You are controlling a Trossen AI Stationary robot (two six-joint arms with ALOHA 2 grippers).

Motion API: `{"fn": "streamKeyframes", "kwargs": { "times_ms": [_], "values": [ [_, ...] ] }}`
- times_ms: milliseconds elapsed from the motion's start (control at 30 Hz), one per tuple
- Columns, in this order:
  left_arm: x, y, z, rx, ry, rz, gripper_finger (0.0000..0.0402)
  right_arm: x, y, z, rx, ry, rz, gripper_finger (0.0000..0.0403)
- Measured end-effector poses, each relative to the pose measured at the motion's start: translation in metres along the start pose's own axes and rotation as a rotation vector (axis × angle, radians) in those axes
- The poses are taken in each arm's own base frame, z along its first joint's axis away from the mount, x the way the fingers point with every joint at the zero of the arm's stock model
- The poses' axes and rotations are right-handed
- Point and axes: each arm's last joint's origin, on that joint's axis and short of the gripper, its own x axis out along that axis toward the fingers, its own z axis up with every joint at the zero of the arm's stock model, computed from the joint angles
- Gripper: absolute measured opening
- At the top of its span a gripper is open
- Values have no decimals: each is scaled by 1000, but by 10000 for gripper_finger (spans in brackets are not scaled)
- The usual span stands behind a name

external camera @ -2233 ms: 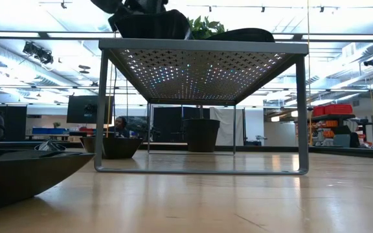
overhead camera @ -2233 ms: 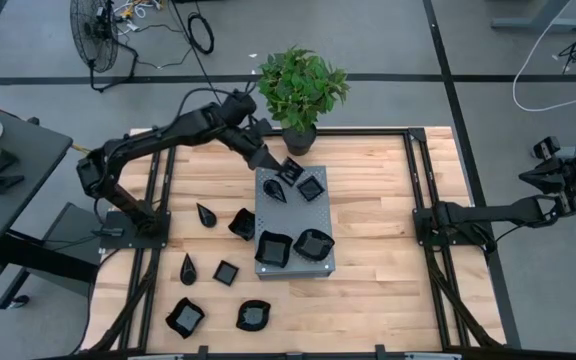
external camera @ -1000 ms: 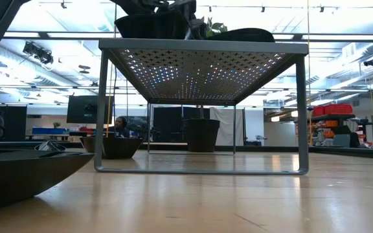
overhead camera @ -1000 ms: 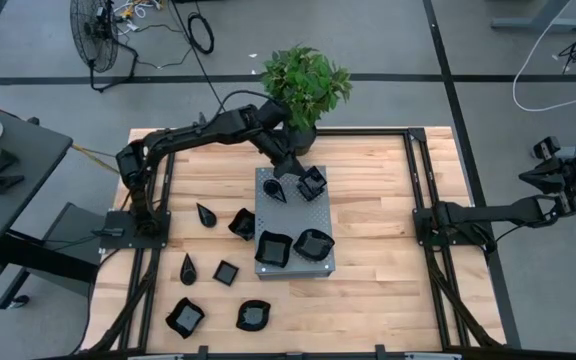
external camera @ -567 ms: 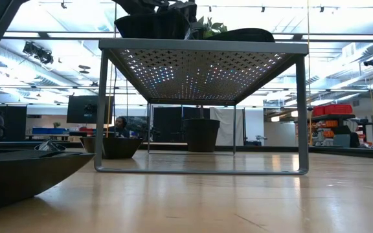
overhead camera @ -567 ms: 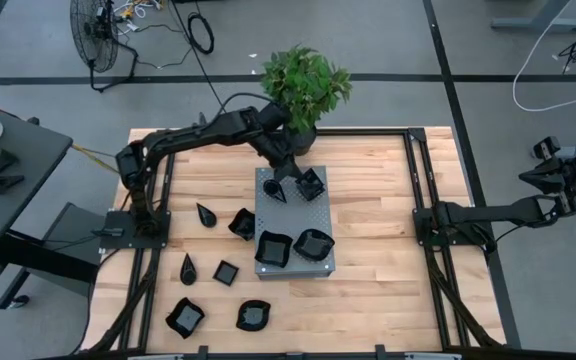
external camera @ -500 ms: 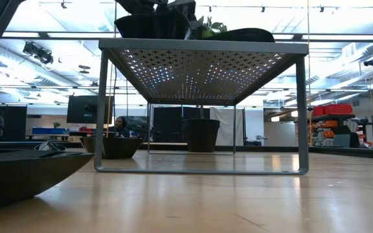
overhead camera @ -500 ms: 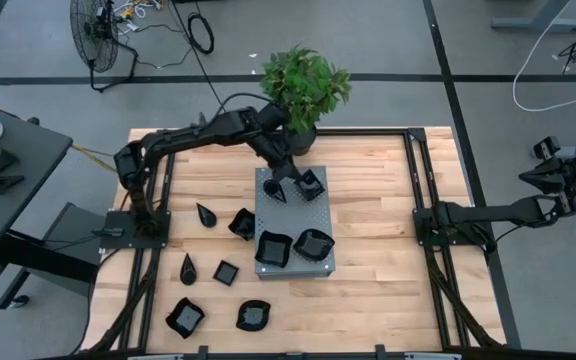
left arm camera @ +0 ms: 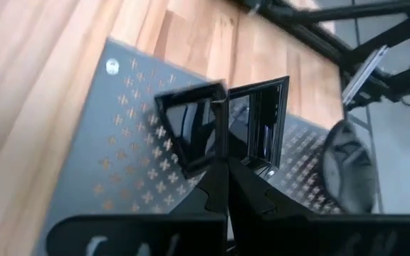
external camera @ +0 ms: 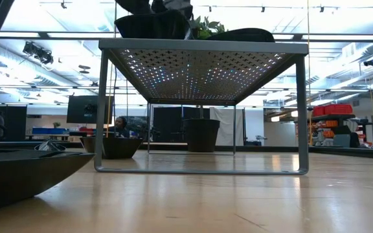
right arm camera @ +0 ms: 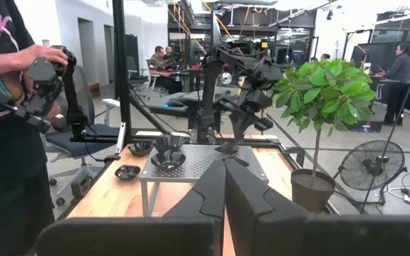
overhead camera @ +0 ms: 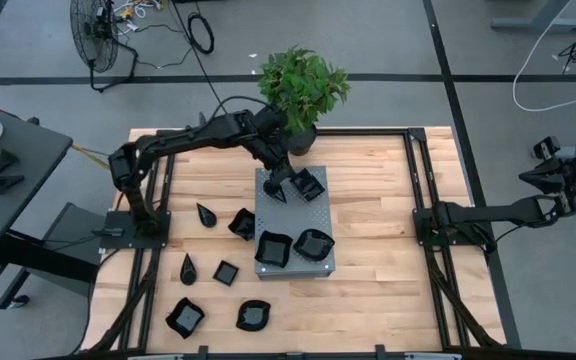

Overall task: Pick & Place Mini shaped plates
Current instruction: Stack the black bowl on top of the black bowl on the shelf

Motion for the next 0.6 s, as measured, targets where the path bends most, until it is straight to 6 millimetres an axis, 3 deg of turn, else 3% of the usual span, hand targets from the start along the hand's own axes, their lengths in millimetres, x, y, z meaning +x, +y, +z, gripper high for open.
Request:
{"fn": "streamKeyframes", "kwargs": {
  "times_ms": [233, 600],
  "values": [
    [18, 10, -16, -36, 9, 4, 1, 0, 0, 0, 0, 0, 0, 16],
    [18, 8, -9, -64, -46, -59, 1, 0, 0, 0, 0, 0, 0, 16]
  ]
}}
